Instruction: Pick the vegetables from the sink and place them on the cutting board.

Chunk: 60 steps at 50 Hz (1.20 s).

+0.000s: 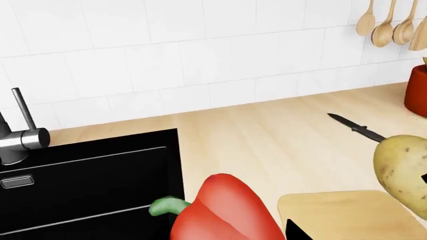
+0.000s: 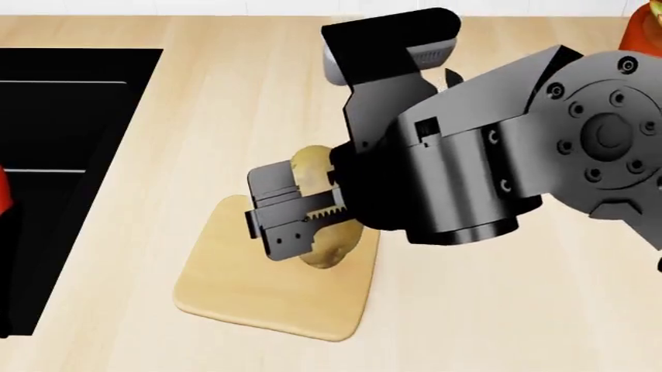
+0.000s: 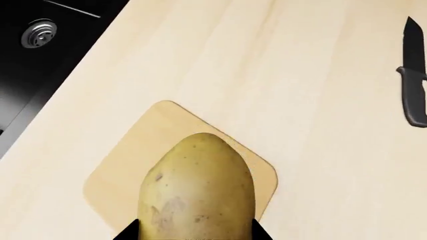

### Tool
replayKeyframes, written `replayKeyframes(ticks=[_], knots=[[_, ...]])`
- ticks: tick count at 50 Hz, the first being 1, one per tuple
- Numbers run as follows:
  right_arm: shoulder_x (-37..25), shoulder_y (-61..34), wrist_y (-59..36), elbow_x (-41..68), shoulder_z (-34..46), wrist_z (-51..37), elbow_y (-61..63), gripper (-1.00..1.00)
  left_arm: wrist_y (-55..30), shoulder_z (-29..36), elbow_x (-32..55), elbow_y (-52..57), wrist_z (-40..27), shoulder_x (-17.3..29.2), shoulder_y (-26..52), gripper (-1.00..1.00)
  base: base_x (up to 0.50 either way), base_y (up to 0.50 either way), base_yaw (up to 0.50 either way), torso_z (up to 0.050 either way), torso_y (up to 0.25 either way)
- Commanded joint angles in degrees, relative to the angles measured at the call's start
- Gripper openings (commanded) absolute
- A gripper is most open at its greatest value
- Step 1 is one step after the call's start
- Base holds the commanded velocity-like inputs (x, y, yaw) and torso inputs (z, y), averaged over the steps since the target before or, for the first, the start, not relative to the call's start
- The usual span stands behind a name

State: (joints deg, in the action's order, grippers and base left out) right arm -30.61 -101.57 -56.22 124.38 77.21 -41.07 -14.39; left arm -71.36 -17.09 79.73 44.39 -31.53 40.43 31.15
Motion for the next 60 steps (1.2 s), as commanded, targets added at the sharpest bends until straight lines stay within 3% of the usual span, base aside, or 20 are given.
replayKeyframes(ticks=[1,22,23,48,53,60], knots=[[1.5,0.4,-1.0,-1.6,-0.9,2.0,-0.9,-1.00,0.2,-0.9,-0.1,0.1,1.5,-1.0,-0.2,-1.00,0.00,0.00,0.00,0.000,0.000],[2.6,3.5,-0.7,-3.1,0.6,3.2,-1.4,-1.00,1.1,-0.9,1.1,-0.1,1.1,-0.3,-0.3,-1.00,0.00,0.00,0.00,0.000,0.000],[2.6,3.5,-0.7,-3.0,0.5,3.1,-1.4,1.00,1.1,-0.9,1.3,-0.2,1.0,-0.3,-0.2,-1.00,0.00,0.00,0.00,0.000,0.000],[0.7,-1.4,1.4,-2.5,-3.4,1.4,2.5,1.00,1.6,0.9,2.0,0.0,0.1,0.0,0.6,-1.00,0.00,0.00,0.00,0.000,0.000],[-2.2,-1.6,3.7,-3.6,-5.2,-1.2,9.3,1.00,0.9,3.2,3.1,0.4,-1.9,-0.9,2.1,-1.00,0.00,0.00,0.00,0.000,0.000],[-12.0,2.2,15.8,-10.5,-12.2,-10.0,29.7,1.00,-0.9,9.2,7.9,-1.5,-6.6,-2.8,10.2,-1.00,0.00,0.00,0.00,0.000,0.000]])
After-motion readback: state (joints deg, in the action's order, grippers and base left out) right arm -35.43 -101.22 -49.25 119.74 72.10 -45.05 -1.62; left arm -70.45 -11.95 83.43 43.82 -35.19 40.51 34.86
